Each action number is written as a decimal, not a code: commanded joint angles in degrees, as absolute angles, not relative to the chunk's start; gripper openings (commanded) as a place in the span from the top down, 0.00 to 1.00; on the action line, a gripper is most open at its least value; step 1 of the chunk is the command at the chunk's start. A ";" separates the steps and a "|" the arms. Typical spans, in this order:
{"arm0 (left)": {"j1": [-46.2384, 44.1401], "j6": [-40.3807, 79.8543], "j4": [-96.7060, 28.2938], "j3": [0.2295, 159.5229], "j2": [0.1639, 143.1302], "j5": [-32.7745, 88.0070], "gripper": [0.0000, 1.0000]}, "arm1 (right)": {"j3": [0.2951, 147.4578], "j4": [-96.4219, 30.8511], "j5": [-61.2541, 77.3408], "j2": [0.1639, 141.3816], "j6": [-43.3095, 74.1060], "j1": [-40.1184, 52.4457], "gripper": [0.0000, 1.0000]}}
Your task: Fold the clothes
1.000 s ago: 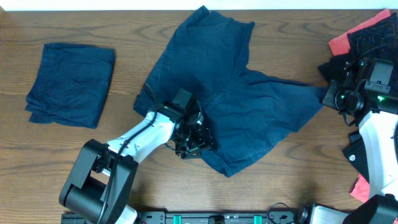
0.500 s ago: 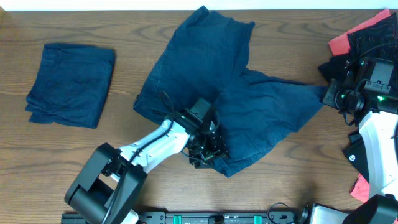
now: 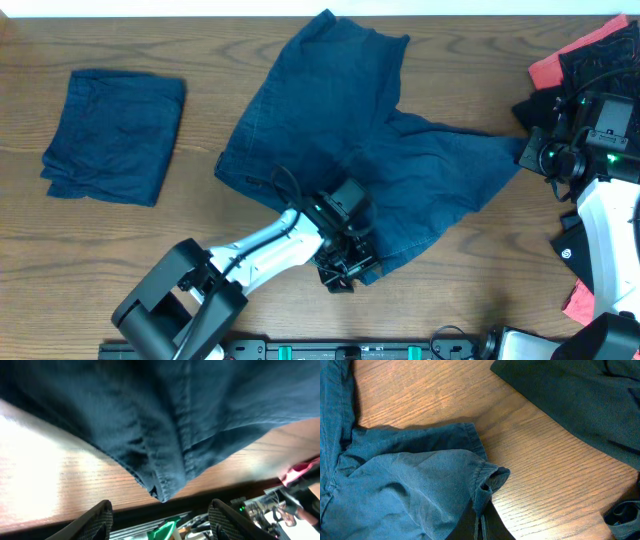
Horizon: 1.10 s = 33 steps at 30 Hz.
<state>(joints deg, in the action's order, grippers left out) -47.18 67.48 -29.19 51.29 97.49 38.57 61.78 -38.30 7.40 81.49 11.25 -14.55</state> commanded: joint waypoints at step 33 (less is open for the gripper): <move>-51.13 91.81 -20.91 50.72 101.16 27.88 0.63 | 61.84 -38.39 6.85 81.82 9.98 -14.63 0.99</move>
